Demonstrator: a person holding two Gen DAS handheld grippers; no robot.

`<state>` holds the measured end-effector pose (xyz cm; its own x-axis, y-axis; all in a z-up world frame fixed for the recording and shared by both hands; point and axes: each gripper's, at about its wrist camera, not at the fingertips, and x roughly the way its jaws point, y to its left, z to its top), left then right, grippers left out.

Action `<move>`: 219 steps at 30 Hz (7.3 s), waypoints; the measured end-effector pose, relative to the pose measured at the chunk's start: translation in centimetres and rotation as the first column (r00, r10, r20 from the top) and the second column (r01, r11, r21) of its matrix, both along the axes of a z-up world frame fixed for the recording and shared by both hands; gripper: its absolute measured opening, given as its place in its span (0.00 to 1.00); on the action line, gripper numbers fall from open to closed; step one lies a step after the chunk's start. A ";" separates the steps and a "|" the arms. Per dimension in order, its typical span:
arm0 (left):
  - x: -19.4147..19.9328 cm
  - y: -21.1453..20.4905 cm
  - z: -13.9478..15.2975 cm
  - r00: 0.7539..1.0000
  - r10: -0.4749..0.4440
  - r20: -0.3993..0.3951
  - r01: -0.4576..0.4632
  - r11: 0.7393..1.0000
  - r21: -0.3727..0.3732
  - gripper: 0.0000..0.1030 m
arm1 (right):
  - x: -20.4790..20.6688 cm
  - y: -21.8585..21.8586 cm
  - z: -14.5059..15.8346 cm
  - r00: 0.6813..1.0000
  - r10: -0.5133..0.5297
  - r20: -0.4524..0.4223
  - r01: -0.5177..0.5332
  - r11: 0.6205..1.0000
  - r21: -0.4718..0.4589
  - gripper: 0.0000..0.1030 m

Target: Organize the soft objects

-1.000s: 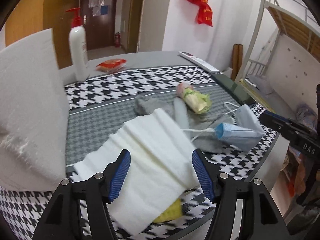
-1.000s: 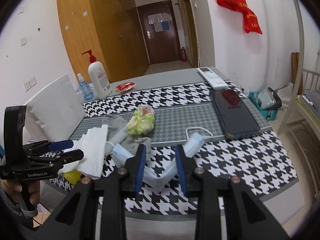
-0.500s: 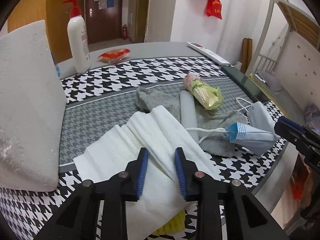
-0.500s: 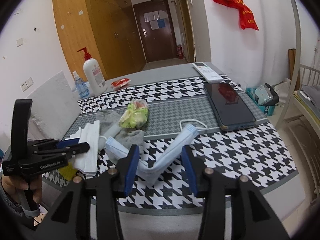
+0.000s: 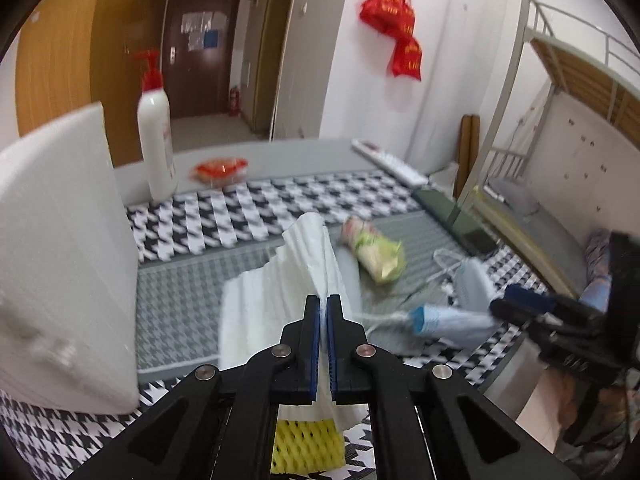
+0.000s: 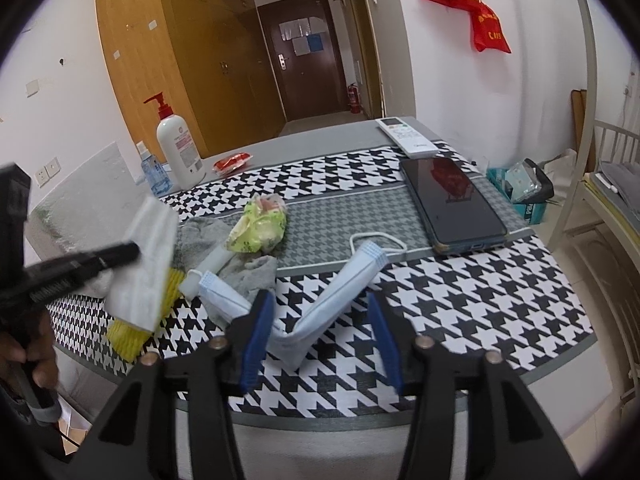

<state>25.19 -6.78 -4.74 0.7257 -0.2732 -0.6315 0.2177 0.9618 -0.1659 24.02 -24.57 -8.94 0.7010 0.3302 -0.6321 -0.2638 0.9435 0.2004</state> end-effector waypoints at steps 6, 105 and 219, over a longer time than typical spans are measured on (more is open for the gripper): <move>-0.9 0.5 1.8 0.998 0.016 0.053 -0.016 1.000 0.004 0.04 | 0.3 0.3 -0.2 1.000 0.001 -0.010 -0.001 1.000 0.004 0.57; -9.8 10.5 9.7 0.906 0.106 0.411 -0.126 0.992 0.022 0.04 | -4.9 10.6 12.8 0.919 0.115 0.378 -0.163 0.982 0.098 0.18; -10.5 26.1 7.8 0.824 0.451 0.343 -0.474 0.880 -0.018 0.99 | 0.4 29.9 13.5 0.847 0.442 0.294 -0.461 0.888 -0.008 0.18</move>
